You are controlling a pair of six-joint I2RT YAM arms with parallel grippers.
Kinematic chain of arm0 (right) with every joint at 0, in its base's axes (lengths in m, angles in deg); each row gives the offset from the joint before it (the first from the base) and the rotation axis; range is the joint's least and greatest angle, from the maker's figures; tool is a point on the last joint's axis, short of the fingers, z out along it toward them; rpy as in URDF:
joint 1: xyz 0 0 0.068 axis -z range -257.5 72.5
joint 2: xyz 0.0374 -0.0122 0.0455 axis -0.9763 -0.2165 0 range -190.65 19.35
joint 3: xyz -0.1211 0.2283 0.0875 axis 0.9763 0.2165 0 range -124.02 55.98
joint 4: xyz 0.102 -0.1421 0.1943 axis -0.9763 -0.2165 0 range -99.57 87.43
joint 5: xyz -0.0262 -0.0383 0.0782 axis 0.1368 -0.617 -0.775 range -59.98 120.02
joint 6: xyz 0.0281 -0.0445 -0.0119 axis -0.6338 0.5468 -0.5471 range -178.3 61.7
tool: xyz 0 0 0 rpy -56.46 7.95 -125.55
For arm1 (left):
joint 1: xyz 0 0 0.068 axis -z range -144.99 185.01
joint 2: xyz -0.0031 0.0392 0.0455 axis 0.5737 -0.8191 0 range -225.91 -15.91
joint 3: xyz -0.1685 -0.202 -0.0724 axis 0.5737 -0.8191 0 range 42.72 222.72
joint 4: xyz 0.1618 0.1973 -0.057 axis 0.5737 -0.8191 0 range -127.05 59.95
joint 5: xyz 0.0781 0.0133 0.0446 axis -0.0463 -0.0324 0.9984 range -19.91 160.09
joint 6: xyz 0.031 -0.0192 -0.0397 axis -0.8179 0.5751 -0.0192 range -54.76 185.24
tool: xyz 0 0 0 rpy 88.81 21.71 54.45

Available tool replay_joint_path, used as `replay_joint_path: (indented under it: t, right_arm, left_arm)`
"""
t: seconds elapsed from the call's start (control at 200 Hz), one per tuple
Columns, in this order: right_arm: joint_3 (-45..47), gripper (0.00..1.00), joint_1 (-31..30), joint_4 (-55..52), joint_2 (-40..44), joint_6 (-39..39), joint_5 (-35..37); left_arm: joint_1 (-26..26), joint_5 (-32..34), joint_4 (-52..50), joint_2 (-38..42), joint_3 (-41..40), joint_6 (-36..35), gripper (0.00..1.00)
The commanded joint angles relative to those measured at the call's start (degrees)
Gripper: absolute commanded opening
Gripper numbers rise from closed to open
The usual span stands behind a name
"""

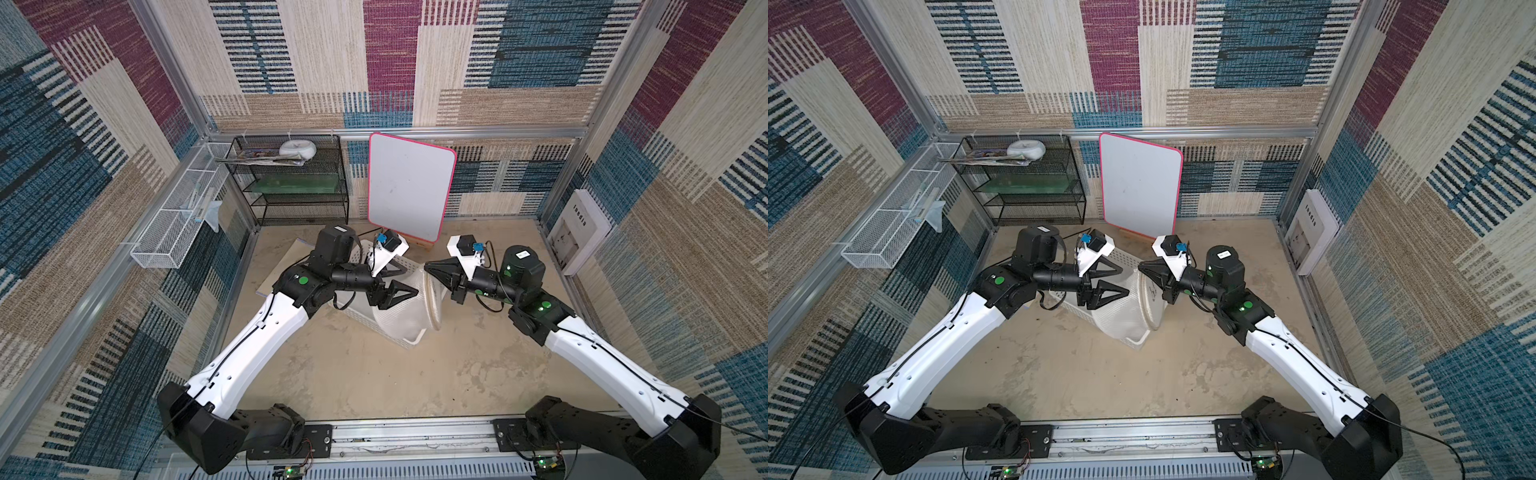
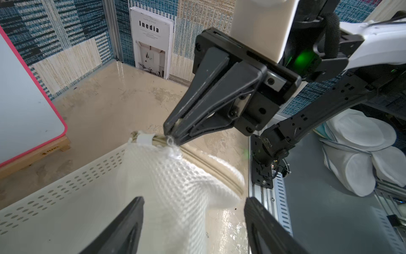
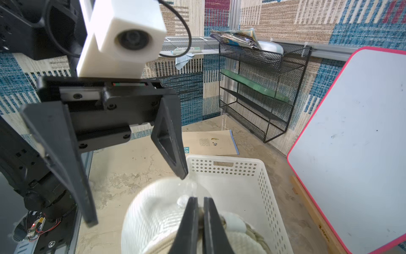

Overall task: Turn the laundry bag inside out
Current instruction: Zip the zipper on the laundry bag.

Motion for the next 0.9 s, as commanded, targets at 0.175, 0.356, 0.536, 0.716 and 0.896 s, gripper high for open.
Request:
replay_joint_path:
  t: [0.175,0.356,0.536,0.716,0.896]
  right_arm:
    - [-3.13,0.00,-4.71,7.46,-3.50,-4.51,7.41]
    - [-4.02,0.00,-7.95,9.92,-4.08,-7.79,10.52]
    - [-4.98,0.00,-9.26,10.31,-4.79,-10.09,13.39]
    - [-5.06,0.00,-9.49,9.63,-5.34,-10.46,16.19]
    - [-5.72,0.00,-9.50,7.59,-5.86,-9.69,24.18]
  left_arm:
    - [0.72,3.25,-1.67,-0.64,0.83,1.29,0.76]
    - [0.81,8.83,-3.77,-2.17,2.10,1.83,0.75]
    - [0.94,11.28,-2.33,-1.96,2.06,2.81,0.73]
    - [0.94,11.16,-0.78,-0.78,0.99,2.90,0.66]
    - [0.94,11.29,0.30,1.23,-0.27,2.91,0.76]
